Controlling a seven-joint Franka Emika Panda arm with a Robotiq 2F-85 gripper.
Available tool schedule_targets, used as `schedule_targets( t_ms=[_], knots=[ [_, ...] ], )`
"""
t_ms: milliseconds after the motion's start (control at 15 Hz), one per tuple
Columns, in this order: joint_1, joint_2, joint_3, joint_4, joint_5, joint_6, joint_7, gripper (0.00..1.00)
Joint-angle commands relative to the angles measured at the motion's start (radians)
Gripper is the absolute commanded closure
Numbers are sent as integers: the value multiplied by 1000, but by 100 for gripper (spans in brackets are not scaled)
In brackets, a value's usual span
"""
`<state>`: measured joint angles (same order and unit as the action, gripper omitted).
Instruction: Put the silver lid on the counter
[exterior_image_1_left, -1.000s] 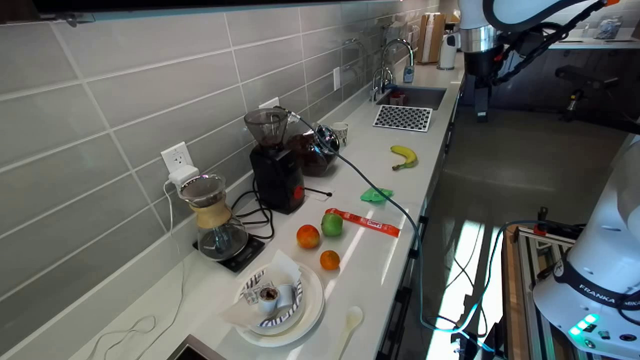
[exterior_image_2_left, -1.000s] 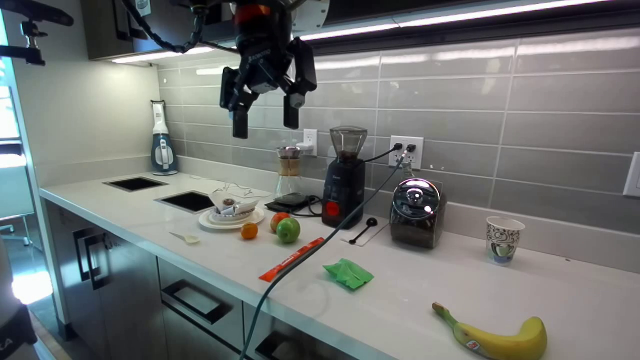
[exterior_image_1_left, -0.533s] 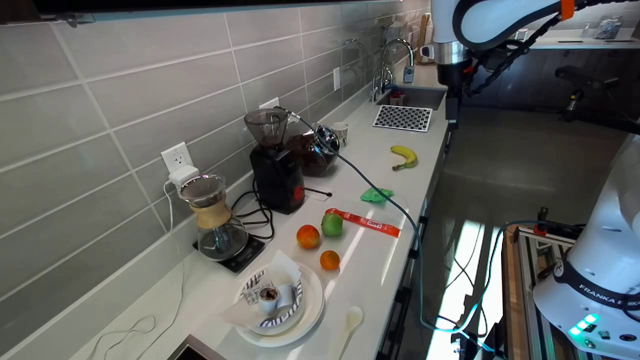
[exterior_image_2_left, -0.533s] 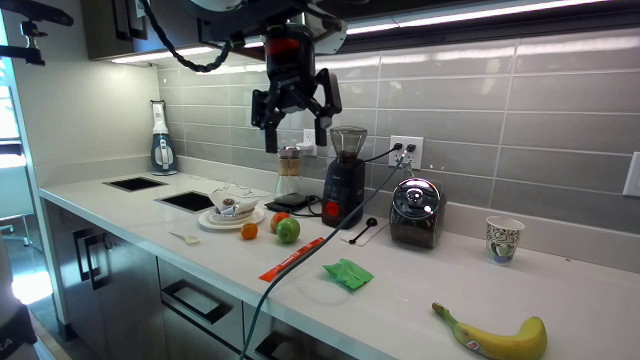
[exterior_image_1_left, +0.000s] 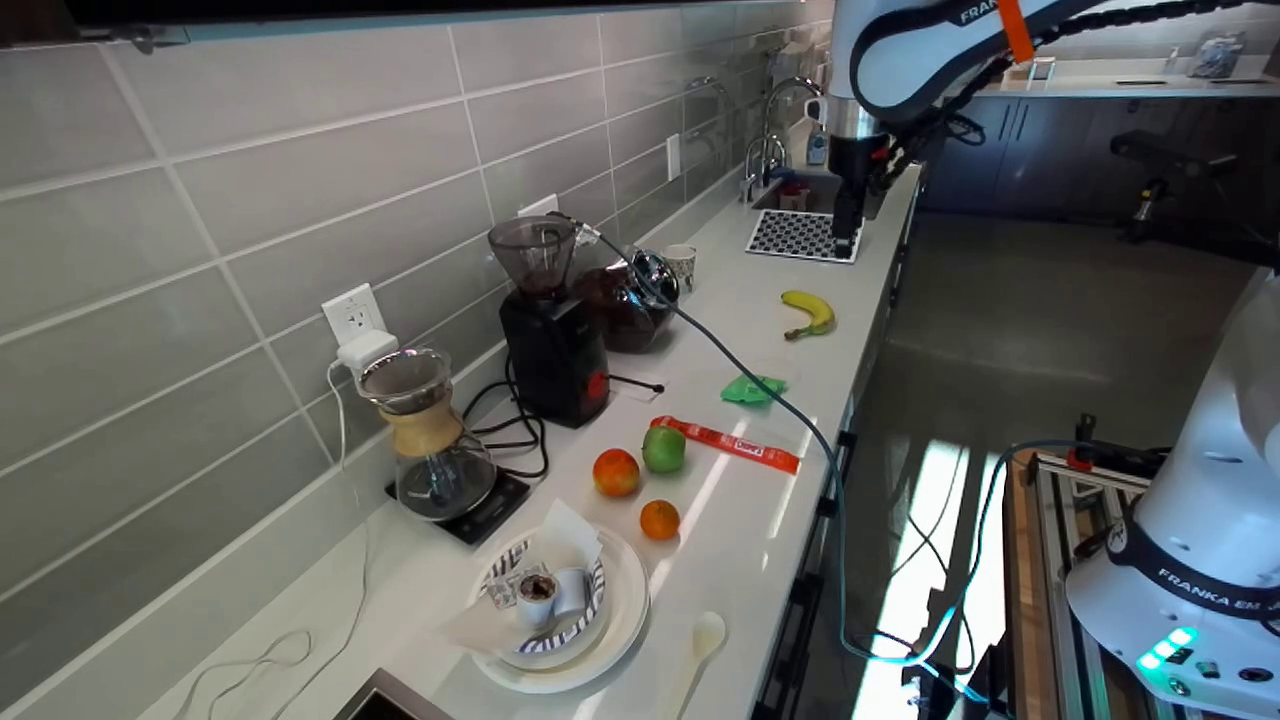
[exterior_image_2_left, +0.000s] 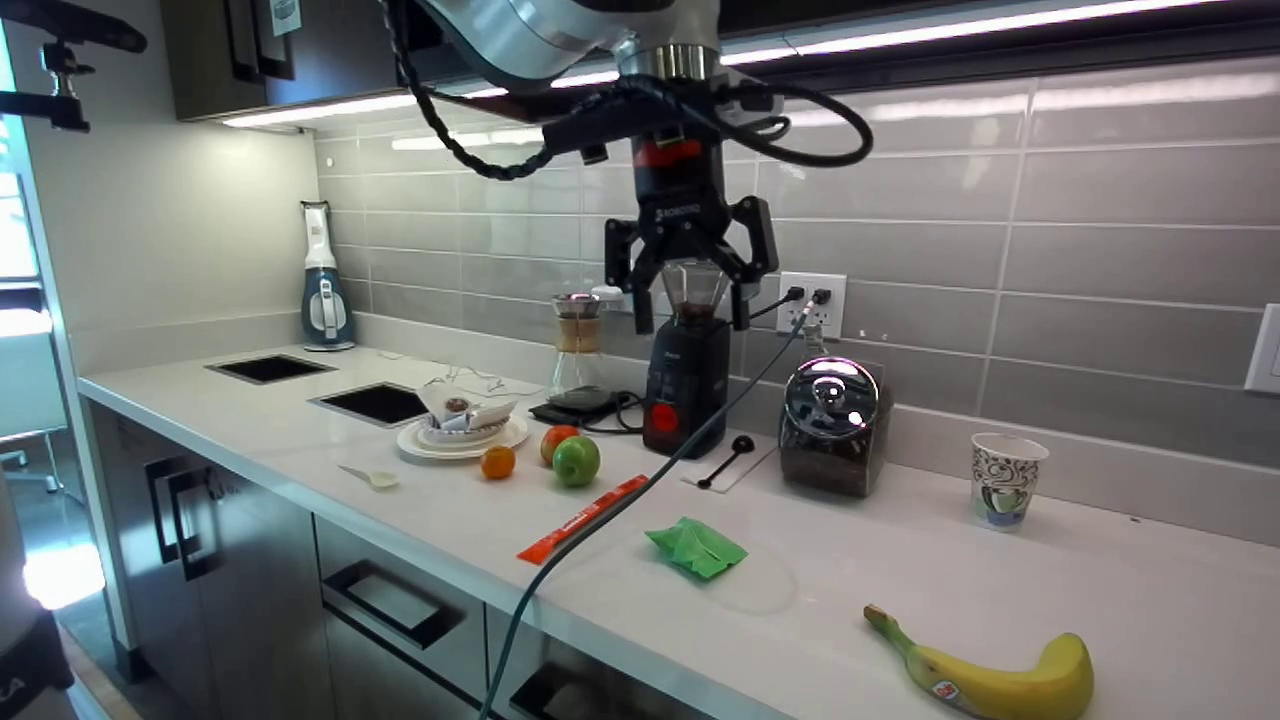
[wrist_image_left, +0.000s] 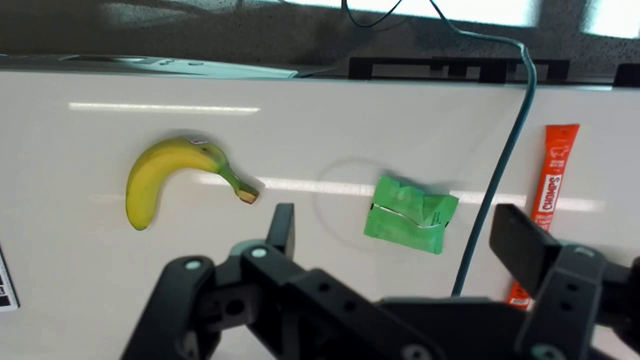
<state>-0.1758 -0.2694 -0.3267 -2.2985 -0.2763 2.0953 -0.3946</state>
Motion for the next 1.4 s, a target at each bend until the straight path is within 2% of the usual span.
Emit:
schedule_targets(
  t_ms=[0, 400, 533, 600, 1067, 1333],
  knots=[
    [-13, 142, -29, 123, 116, 18, -78, 0],
    [-25, 321, 19, 289, 209, 1, -33, 0],
    [-27, 359, 44, 332, 231, -43, 3, 0],
    [-39, 302, 45, 271, 196, 2, -24, 0],
    [-43, 351, 63, 313, 206, -9, 3, 0],
    [-47, 399, 67, 312, 186, 126, 68, 0]
  ],
)
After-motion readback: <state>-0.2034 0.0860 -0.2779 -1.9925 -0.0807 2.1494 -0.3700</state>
